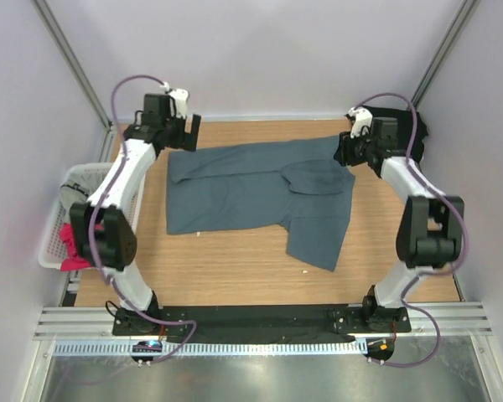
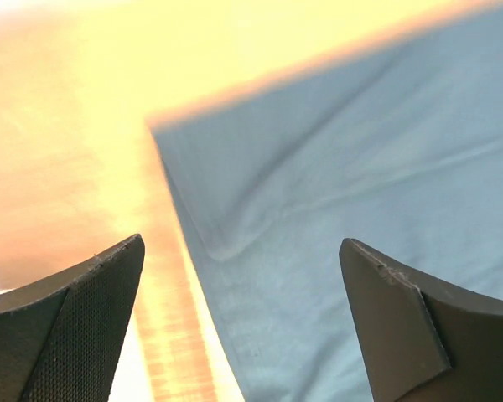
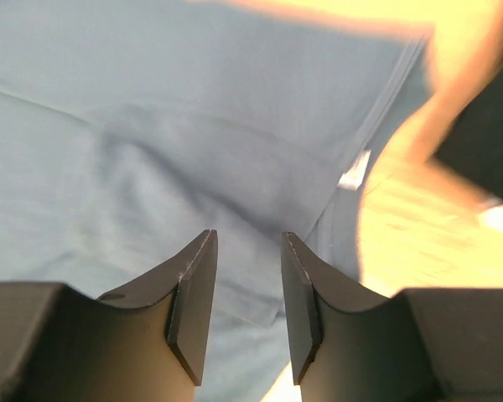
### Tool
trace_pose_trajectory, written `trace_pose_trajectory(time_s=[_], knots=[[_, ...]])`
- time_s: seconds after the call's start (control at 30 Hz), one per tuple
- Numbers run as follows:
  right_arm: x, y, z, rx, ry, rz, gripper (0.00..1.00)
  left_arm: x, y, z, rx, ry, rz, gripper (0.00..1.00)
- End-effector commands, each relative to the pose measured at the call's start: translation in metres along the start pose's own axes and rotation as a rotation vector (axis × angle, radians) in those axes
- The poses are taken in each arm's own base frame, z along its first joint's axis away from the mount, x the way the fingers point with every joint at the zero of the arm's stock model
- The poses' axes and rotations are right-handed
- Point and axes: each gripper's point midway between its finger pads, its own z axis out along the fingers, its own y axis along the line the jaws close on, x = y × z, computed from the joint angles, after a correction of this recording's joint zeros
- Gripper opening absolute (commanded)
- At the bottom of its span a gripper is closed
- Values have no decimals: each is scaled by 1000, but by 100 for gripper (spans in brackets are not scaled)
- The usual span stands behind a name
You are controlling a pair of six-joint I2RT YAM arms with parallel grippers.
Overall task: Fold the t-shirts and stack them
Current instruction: Fold the tshirt
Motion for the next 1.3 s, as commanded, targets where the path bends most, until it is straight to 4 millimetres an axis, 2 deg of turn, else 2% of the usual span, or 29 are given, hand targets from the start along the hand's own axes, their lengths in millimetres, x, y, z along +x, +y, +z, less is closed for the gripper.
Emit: trace_pose_trajectory(time_s=[0.0, 0.07, 0.1, 0.13, 0.17, 0.2, 0.23, 0.27, 0.3, 0.37, 0.47, 0.5, 0.53, 0.6, 0.63, 0.7, 0.73, 0.8, 0.83, 0.93, 1.07, 1.27], knots=[[-48, 26, -49, -29, -206, -208, 43, -55, -18, -70, 94, -215, 28, 99], [-36, 39, -69, -31, -193, -344, 45, -33, -23, -78, 117, -163, 20, 93], [-11, 40, -70, -34, -139, -368, 45, -21, -24, -77, 119, -138, 10, 89], [0, 55, -70, -64, -107, -467, 45, 5, -28, -73, 135, -83, 12, 90], [18, 63, -78, -89, -52, -481, 45, 19, -30, -73, 138, -59, 15, 90], [41, 67, -79, -114, -3, -497, 45, 25, -30, -82, 137, -69, 22, 90], [53, 69, -83, -130, 26, -512, 45, 37, -28, -82, 120, -55, 35, 90], [66, 72, -93, -149, 58, -560, 45, 66, -28, -76, 111, 5, 45, 89], [85, 77, -95, -174, 98, -569, 44, 71, -24, -82, 90, -1, 57, 88], [107, 82, -103, -210, 155, -625, 43, 103, -14, -77, 27, 62, 88, 85], [134, 94, -112, -264, 214, -666, 41, 121, -2, -80, -45, 75, 112, 90], [142, 100, -115, -298, 226, -704, 41, 137, -2, -77, -46, 103, 119, 94], [149, 105, -117, -323, 243, -721, 40, 138, -3, -78, -45, 94, 121, 98], [164, 114, -124, -374, 284, -754, 39, 144, -3, -76, -44, 99, 127, 97], [171, 126, -130, -427, 301, -754, 39, 144, -3, -76, -45, 101, 129, 95], [174, 138, -138, -479, 307, -752, 39, 141, -2, -75, -50, 99, 135, 92], [182, 148, -147, -525, 335, -750, 39, 143, -1, -73, -49, 111, 141, 91], [186, 155, -155, -558, 363, -767, 40, 143, -1, -72, -49, 119, 146, 90], [194, 159, -163, -586, 404, -765, 40, 143, -1, -70, -44, 135, 150, 90], [208, 155, -168, -596, 455, -787, 40, 141, -3, -66, -26, 150, 156, 90], [238, 147, -170, -600, 522, -813, 41, 147, -5, -57, -15, 193, 148, 90], [254, 149, -175, -627, 540, -813, 43, 153, -5, -50, -17, 218, 146, 88]])
